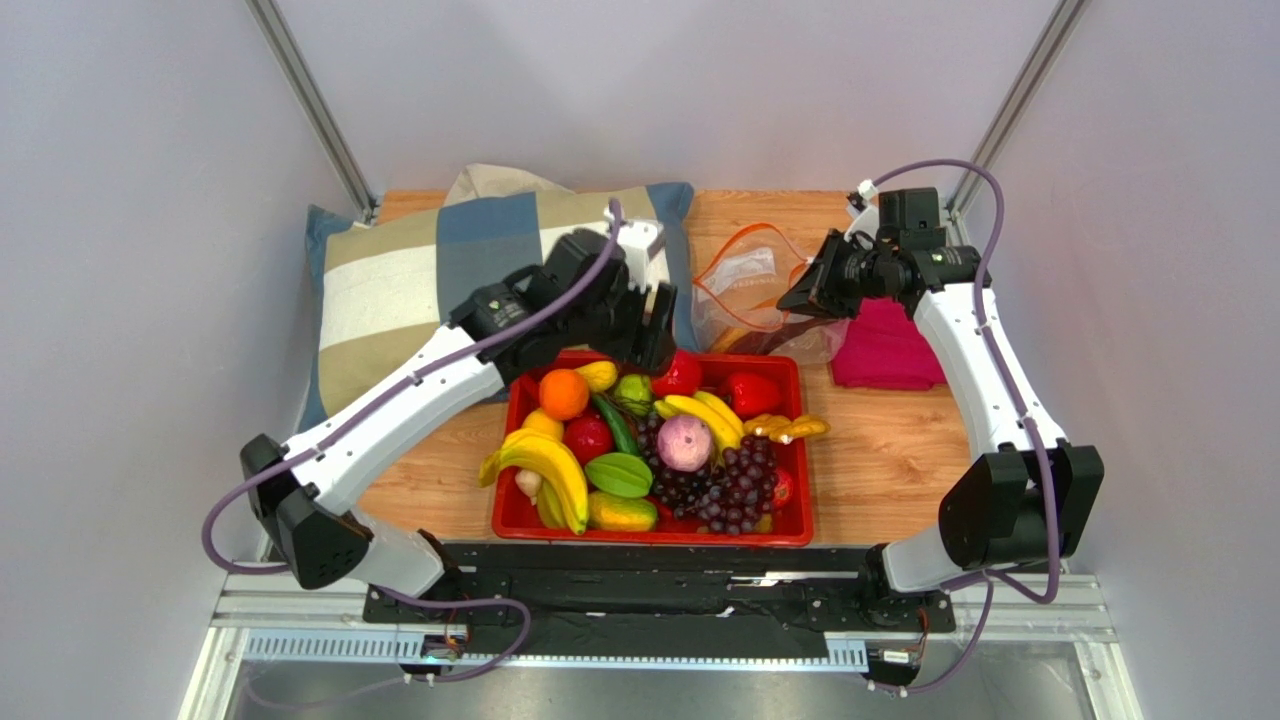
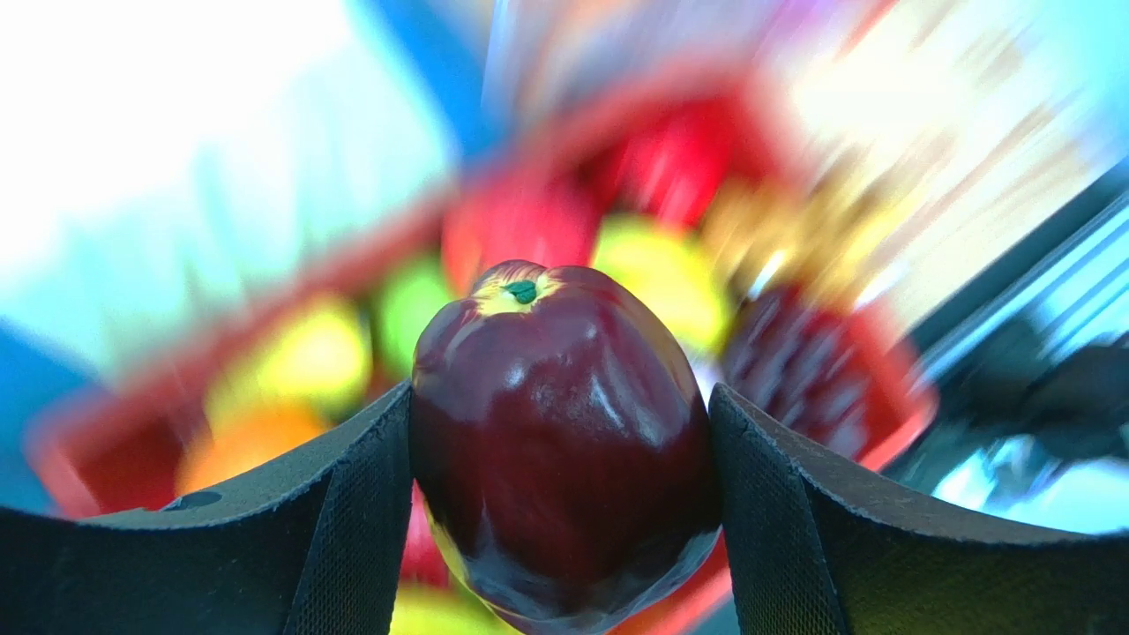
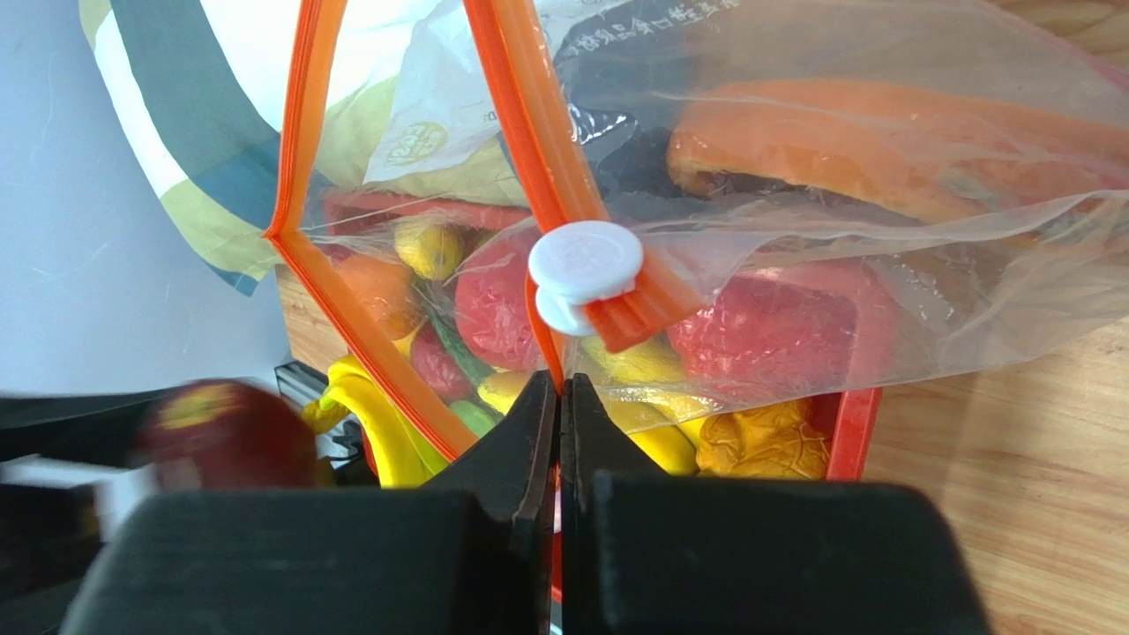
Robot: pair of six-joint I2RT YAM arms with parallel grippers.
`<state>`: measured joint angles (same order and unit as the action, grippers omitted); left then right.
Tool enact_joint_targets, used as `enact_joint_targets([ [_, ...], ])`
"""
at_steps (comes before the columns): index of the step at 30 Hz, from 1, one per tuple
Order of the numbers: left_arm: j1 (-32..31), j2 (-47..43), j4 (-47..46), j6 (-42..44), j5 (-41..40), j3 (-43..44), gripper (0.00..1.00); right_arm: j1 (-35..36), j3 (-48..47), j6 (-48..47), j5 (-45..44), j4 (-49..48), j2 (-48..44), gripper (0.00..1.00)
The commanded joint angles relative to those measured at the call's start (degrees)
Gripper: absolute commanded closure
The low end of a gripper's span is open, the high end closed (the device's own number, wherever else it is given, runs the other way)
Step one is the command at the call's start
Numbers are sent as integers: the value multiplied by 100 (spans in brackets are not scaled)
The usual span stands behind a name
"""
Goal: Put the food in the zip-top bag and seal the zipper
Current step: Pick up the fake fruit from the bin, then place the fake fruit in the zipper food storage bag.
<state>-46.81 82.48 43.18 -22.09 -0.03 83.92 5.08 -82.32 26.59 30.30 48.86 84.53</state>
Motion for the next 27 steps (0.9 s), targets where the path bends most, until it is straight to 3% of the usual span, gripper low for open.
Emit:
enact_joint_targets([
  [1, -4, 4, -1440, 608, -330, 1079, 52, 45, -12, 171, 177, -52, -139, 100],
  [9, -135, 1595, -2735, 398, -559, 2426, 52, 37, -47, 531, 283, 106, -95, 100],
  [17, -303, 2491, -3281, 503, -875, 2454, 49, 37, -310, 654, 467, 115, -68, 100],
  [20, -311, 2624, -3123, 565, -1060, 2463, 34, 45, -337, 637, 494, 141, -77, 100],
  [21, -303, 2616, -3088, 652, -1051, 2480, 21, 46, -346, 620, 468, 159, -77, 100],
  [24, -303, 2388, -2991, 836, -815, 2445, 1, 46, -337, 584, 441, 203, -51, 100],
  [27, -303, 2028, -2746, 986, -586, 2375, 1, 37, -346, 567, 459, 194, -7, 100],
])
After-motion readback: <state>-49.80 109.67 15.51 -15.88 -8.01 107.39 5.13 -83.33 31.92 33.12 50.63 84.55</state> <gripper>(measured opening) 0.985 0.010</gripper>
